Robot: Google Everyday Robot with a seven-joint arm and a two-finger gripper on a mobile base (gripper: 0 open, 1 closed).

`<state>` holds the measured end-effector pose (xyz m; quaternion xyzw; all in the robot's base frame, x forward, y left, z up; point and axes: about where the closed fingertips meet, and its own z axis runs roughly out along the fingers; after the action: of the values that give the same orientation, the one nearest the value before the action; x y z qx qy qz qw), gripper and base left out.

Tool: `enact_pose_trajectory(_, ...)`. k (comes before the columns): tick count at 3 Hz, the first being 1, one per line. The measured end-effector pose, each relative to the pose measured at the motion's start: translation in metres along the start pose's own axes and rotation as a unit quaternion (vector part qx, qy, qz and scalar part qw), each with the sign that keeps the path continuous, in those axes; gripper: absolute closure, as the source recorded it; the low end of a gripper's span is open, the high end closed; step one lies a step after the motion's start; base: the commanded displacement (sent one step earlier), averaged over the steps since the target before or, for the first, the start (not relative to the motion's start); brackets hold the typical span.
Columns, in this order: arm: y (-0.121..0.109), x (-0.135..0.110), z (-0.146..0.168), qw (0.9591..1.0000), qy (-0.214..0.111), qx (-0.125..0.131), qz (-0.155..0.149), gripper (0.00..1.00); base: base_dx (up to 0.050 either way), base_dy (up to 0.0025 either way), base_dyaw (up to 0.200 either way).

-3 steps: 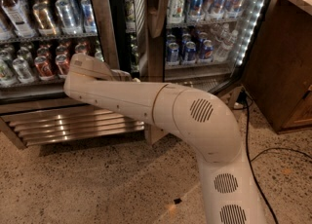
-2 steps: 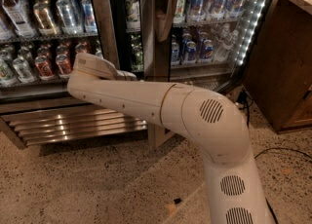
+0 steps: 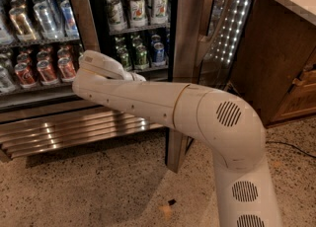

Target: Open right fridge door

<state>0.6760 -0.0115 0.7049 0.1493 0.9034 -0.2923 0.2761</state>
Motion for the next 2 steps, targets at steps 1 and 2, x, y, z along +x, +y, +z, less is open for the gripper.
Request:
enact_pose_trajectory(1,0.0000,0.0000,0.0000,1.0000,0.000,0.000,0.000,1.00,0.000,0.00022,-0.203)
enact_pose_trajectory(2,0.0000,0.0000,0.0000,1.0000,0.000,0.000,0.000,1.00,0.000,0.00002,-0.108)
